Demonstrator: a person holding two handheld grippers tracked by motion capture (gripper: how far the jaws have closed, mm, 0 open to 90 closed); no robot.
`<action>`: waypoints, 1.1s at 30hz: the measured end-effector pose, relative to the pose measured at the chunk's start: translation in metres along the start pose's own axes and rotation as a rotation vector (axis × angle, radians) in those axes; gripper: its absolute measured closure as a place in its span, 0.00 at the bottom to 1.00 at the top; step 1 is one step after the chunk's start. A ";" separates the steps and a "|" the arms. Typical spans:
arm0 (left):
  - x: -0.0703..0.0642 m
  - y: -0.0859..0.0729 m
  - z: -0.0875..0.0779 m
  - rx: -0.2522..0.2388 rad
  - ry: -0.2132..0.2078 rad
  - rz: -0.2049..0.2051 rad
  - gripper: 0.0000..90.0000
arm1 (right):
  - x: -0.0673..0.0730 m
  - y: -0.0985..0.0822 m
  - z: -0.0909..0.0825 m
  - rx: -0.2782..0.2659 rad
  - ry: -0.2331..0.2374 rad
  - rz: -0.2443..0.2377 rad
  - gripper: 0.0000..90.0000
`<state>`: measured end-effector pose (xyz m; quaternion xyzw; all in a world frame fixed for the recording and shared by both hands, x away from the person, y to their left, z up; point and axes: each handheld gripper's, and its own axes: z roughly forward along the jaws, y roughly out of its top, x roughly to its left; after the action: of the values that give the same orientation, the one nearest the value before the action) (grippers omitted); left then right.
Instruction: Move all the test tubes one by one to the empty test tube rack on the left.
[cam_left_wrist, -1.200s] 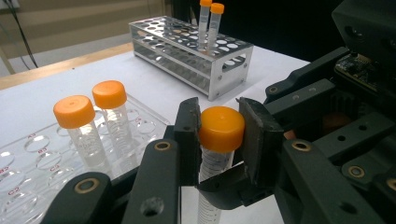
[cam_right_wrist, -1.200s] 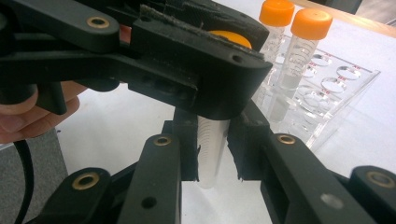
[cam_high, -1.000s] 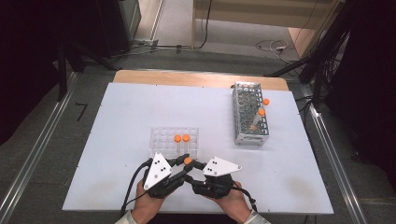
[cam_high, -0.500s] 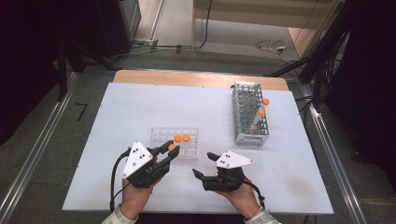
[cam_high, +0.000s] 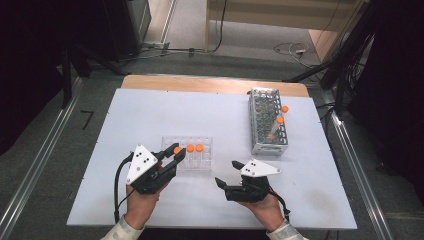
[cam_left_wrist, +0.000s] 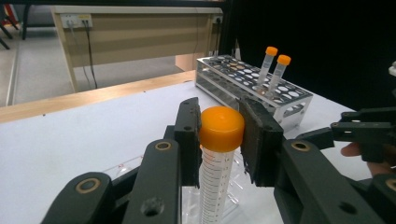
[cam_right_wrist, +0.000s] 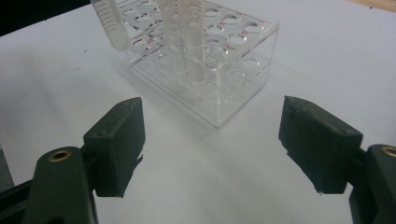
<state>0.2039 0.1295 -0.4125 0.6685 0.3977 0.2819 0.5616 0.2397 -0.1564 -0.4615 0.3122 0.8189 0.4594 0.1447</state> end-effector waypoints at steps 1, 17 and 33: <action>0.001 0.001 0.001 -0.001 0.002 0.000 0.78 | 0.000 0.000 -0.001 -0.002 -0.003 0.005 0.23; 0.010 0.013 0.016 -0.013 0.040 0.002 0.78 | -0.004 -0.001 -0.004 -0.006 -0.018 0.019 0.24; 0.017 0.005 0.029 0.023 0.062 0.014 0.78 | -0.004 -0.002 -0.004 -0.005 -0.016 0.016 0.24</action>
<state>0.2375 0.1282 -0.4148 0.6685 0.4135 0.3017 0.5395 0.2400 -0.1619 -0.4612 0.3221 0.8141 0.4599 0.1485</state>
